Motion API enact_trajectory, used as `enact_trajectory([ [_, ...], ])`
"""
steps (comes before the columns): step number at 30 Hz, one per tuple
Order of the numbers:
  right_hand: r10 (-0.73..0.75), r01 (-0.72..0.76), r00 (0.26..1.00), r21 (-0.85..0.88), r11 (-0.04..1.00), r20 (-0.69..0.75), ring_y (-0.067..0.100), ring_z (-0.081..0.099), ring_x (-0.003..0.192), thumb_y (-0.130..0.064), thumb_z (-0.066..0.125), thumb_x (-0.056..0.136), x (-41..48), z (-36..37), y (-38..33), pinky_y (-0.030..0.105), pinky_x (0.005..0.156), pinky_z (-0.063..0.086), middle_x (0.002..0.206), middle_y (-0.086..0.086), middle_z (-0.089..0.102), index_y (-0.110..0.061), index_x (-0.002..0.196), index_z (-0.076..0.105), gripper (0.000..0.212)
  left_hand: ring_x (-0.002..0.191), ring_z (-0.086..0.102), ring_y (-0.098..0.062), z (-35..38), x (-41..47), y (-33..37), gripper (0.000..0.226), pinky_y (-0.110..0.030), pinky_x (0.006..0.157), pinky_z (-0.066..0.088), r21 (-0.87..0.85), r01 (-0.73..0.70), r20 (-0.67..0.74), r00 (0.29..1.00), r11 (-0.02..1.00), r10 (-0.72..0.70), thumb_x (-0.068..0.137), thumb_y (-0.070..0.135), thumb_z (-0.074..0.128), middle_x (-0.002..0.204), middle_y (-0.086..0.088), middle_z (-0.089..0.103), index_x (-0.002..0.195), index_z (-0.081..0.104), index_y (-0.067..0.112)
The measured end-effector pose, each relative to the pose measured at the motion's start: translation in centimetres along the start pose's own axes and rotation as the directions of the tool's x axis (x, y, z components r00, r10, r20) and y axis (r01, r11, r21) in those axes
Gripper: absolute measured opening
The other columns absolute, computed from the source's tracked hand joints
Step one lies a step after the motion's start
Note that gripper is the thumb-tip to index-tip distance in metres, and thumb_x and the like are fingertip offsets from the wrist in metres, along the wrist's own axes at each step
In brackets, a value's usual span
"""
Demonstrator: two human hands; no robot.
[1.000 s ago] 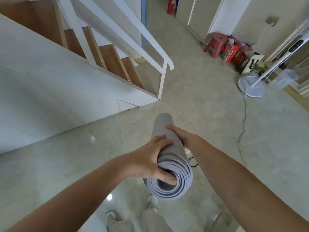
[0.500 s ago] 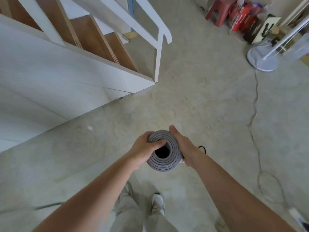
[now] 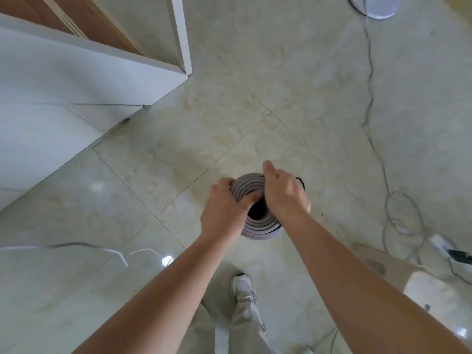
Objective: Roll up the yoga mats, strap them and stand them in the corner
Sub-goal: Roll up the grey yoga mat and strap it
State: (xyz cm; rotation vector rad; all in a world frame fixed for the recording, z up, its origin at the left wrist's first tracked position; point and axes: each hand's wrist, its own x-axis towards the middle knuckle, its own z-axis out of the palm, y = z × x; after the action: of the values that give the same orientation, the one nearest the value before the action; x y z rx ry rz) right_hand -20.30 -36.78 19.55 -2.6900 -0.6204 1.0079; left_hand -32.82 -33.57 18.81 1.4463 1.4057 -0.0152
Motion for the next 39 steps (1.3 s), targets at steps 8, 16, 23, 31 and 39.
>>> enact_trajectory([
  [8,-0.037,0.023,0.991,-0.110,0.994,-0.132,0.024,0.053,0.081,-0.065,0.021,0.098,0.8,0.1,1.5,0.034,0.071,0.037,0.094,0.002,0.061,-0.024,0.089,0.056,0.055,0.102,0.065,-0.011,1.0,1.7,0.1,0.078,-0.042,0.090,0.056,-0.109,0.013,0.069,0.998,0.994,-0.005,0.057,0.064,0.077,0.115,0.013,0.063,0.126,0.055,0.033],
  [16,-0.071,0.059,0.992,-0.116,0.991,-0.103,0.026,0.052,0.082,-0.059,0.015,0.102,0.6,-0.3,2.3,0.035,0.069,0.038,0.100,0.006,0.065,-0.016,0.099,0.062,0.064,0.102,0.069,-0.013,0.9,0.6,0.0,0.040,-0.037,0.077,0.058,-0.488,0.182,0.235,0.969,0.854,-0.072,0.093,0.034,0.067,0.114,0.006,0.072,0.132,0.061,0.031],
  [23,-0.095,0.091,0.995,-0.116,0.989,-0.026,0.030,0.054,0.105,-0.065,0.010,0.099,-0.2,-0.8,2.5,0.041,0.079,0.040,0.110,0.007,0.059,-0.017,0.113,0.058,0.070,0.095,0.072,-0.021,1.6,-0.3,0.2,0.027,-0.041,0.080,0.059,-0.529,0.139,0.147,0.987,0.837,-0.071,0.094,0.022,0.068,0.100,0.000,0.076,0.120,0.068,0.022],
  [31,-0.033,0.033,0.997,0.005,0.999,-0.066,0.031,0.055,0.098,-0.066,0.012,0.098,-0.5,0.1,3.4,0.039,0.077,0.041,0.106,0.007,0.058,-0.018,0.112,0.057,0.067,0.086,0.073,-0.012,2.6,-1.1,-0.4,0.015,-0.028,0.074,0.057,-0.530,0.055,0.049,0.998,0.846,-0.034,0.094,0.015,0.066,0.096,0.001,0.076,0.106,0.070,0.022],
  [39,-0.008,-0.011,0.998,0.317,0.948,0.059,0.032,0.055,0.086,-0.031,0.031,0.102,-0.4,-1.4,5.1,0.037,0.071,0.042,0.088,0.016,0.065,0.000,0.092,0.067,0.048,0.129,0.047,-0.013,2.4,-0.4,1.7,0.050,-0.037,0.096,0.043,0.362,-0.379,0.174,0.925,0.852,0.337,0.100,0.045,0.049,0.146,0.017,0.043,0.148,0.037,0.040],
])
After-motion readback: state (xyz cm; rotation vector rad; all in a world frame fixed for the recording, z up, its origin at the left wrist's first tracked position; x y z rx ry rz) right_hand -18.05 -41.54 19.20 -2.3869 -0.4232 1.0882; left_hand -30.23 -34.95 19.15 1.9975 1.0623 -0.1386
